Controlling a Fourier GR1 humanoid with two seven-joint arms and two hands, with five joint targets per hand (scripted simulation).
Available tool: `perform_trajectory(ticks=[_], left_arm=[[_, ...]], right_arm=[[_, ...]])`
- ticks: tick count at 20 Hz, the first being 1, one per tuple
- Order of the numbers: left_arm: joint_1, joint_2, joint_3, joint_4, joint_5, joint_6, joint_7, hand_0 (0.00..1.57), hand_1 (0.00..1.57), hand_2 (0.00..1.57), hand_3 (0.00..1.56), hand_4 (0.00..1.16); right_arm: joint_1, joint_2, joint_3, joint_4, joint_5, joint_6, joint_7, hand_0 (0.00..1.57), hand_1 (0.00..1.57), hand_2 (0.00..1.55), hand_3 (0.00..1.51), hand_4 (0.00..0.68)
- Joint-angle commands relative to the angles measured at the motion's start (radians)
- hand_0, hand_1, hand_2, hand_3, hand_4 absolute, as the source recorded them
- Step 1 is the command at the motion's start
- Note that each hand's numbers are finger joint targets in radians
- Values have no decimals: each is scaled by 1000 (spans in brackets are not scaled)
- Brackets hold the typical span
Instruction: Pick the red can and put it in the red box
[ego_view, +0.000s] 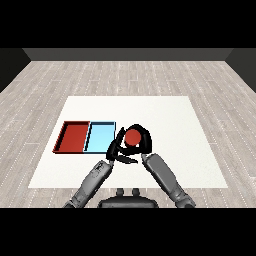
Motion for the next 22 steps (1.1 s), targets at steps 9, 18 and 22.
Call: perform_trajectory(ticks=[9,18,22], left_arm=[[-47,0,-59,76,97,26,-78,0,0,0,0,0],[-66,1,-32,58,77,172,-25,0,0,0,0,821],[-136,1,-40,86,180,255,-14,1571,1571,1569,1491,1126]], right_arm=[[4,2,27,13,-71,23,-51,1526,1526,1463,1422,659],[-10,1,113,70,-74,-70,-110,1534,1534,1468,1405,649],[-18,1,149,30,-81,-118,-60,1509,1509,1454,1394,649]])
